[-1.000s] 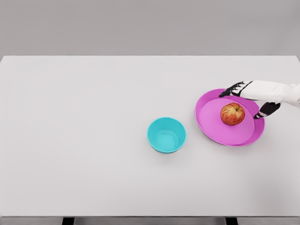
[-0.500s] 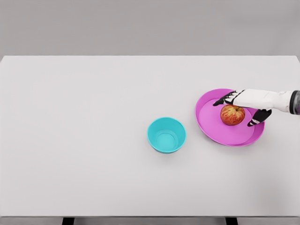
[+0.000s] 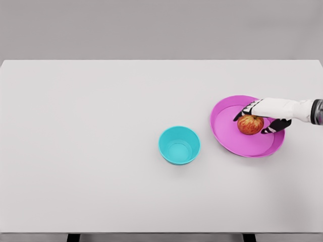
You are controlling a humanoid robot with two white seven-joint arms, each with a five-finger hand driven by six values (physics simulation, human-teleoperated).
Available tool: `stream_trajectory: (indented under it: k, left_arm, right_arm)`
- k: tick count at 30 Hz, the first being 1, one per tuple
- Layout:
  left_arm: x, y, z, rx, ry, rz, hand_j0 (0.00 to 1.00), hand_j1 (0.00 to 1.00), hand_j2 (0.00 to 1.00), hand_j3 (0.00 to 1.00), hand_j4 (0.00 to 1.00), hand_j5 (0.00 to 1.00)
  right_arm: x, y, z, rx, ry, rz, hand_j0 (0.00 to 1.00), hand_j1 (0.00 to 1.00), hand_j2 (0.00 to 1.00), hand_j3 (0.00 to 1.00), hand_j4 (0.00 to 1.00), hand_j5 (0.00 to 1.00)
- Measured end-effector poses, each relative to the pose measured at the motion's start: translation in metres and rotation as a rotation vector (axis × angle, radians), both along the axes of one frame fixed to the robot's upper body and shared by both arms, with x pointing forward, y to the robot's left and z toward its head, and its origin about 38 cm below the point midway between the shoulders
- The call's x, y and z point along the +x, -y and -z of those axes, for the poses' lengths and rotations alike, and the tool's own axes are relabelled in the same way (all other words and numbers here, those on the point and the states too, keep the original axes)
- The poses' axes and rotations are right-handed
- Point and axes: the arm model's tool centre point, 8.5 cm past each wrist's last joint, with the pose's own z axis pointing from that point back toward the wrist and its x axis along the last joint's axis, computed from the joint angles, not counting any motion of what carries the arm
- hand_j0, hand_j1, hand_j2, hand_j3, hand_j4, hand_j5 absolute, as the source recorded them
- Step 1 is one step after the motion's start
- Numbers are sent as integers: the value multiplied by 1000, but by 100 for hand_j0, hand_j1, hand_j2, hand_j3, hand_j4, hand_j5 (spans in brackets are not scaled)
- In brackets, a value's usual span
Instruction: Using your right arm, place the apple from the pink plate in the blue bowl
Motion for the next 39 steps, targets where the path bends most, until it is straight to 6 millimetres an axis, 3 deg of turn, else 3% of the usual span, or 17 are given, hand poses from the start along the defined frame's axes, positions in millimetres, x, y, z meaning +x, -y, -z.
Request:
stream_trajectory:
  k: [2, 12, 22, 31, 39]
  left_arm:
    - [0, 0, 0, 0, 0, 0, 100, 100, 100, 100, 100, 100]
    - [0, 0, 0, 0, 0, 0, 100, 100, 100, 100, 100, 100]
    - [0, 0, 0, 0, 0, 0, 100, 100, 100, 100, 100, 100]
    - [0, 0, 0, 0, 0, 0, 100, 100, 100, 100, 100, 100]
    - [0, 0, 0, 0, 0, 0, 100, 100, 100, 100, 100, 100]
  right_arm:
    - [0, 0, 0, 0, 0, 1, 61, 61, 61, 61, 61, 61]
    - [0, -1, -1, -1, 5, -2, 60, 60, 60, 60, 60, 60]
    - [6, -3, -19, 2, 45, -11, 57, 57, 57, 57, 57, 57]
    - [5, -15, -34, 12, 87, -55, 57, 57, 57, 57, 57, 57]
    - [-3, -45, -55, 27, 145, -153, 57, 57, 57, 57, 57, 57]
